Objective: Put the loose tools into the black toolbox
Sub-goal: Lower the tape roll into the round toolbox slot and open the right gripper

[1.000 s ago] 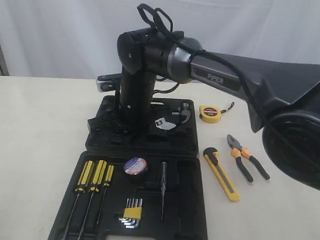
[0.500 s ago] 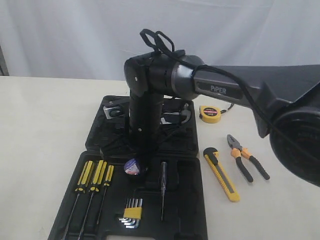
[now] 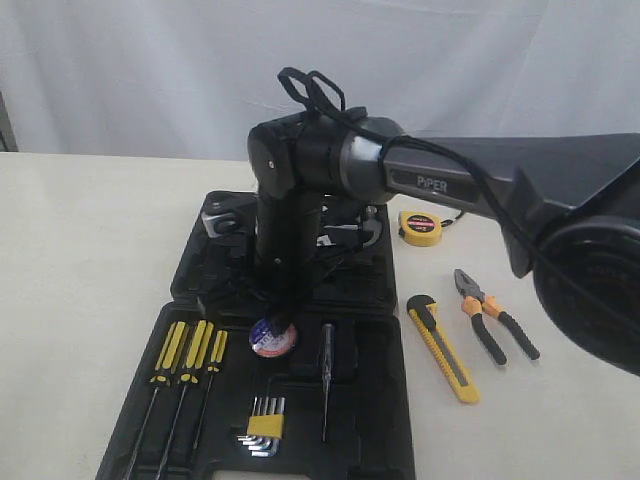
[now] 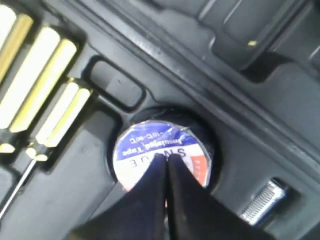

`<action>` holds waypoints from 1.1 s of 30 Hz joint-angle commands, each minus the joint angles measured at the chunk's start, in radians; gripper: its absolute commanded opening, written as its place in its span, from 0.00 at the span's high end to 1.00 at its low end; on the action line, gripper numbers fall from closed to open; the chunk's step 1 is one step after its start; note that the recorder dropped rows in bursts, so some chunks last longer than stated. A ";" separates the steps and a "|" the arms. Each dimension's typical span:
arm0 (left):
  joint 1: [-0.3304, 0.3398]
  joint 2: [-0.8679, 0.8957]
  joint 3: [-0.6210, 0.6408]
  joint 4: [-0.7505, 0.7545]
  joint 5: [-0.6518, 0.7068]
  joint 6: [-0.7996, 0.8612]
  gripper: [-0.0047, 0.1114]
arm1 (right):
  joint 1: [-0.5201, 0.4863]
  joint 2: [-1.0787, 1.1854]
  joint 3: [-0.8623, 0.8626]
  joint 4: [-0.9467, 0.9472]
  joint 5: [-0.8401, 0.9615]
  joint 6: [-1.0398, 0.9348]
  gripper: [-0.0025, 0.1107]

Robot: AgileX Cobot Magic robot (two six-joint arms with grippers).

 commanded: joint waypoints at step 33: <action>-0.002 -0.003 0.002 -0.002 0.000 -0.001 0.96 | -0.004 -0.044 -0.001 0.051 -0.009 -0.047 0.98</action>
